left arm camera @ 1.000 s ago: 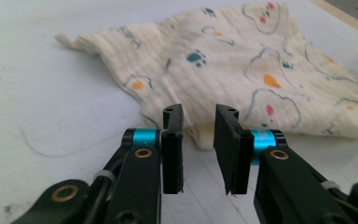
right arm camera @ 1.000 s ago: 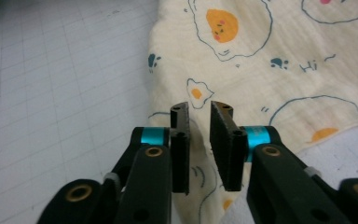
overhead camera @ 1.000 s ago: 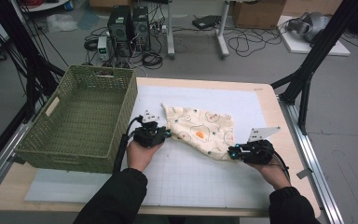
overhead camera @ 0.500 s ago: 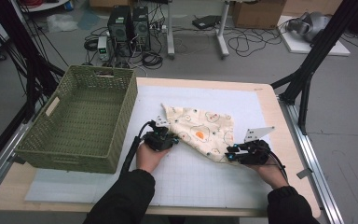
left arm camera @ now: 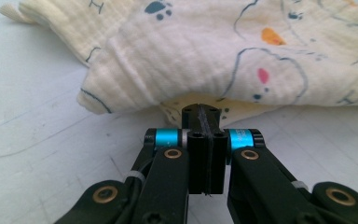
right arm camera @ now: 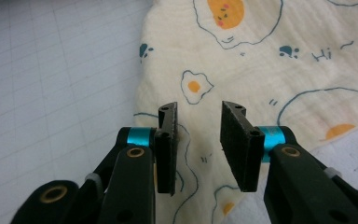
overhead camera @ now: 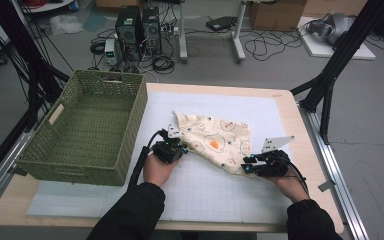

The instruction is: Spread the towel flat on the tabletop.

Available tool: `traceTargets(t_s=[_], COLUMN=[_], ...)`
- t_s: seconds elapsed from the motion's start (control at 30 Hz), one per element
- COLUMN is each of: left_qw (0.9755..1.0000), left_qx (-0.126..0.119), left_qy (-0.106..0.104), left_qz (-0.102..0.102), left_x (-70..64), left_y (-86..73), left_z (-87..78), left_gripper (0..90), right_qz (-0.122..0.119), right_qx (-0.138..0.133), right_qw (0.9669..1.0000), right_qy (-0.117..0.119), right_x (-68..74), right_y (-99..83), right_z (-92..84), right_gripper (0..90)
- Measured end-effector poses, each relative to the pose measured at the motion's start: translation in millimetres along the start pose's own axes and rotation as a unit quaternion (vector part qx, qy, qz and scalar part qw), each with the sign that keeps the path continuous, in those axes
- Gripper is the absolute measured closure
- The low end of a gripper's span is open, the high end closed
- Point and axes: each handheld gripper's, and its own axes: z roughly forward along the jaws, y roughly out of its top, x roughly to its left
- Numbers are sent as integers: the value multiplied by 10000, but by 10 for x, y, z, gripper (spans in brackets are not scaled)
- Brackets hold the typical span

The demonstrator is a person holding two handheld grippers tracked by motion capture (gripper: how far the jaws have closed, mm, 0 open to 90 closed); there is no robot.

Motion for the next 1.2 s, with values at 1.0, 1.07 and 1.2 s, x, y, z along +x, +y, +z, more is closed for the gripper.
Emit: traceTargets(t_s=[1.0, 1.07, 1.2], left_qw=[9994, 9992, 9990], left_qx=[-143, -112, 17], left_qy=[-252, -331, -354], left_qz=[185, 214, 289], left_x=[-31, -47, -93], left_y=[-361, -351, -341], left_z=[-702, -649, -508], left_gripper=[837, 802, 749], right_qz=[-1, -78, -220], right_qx=[-209, -155, 110], right_qw=[9994, 9992, 9987], right_qy=[291, 369, 444], right_x=[140, 170, 213], right_y=[-130, -125, -124], right_z=[-160, -130, -26], right_gripper=[703, 669, 623])
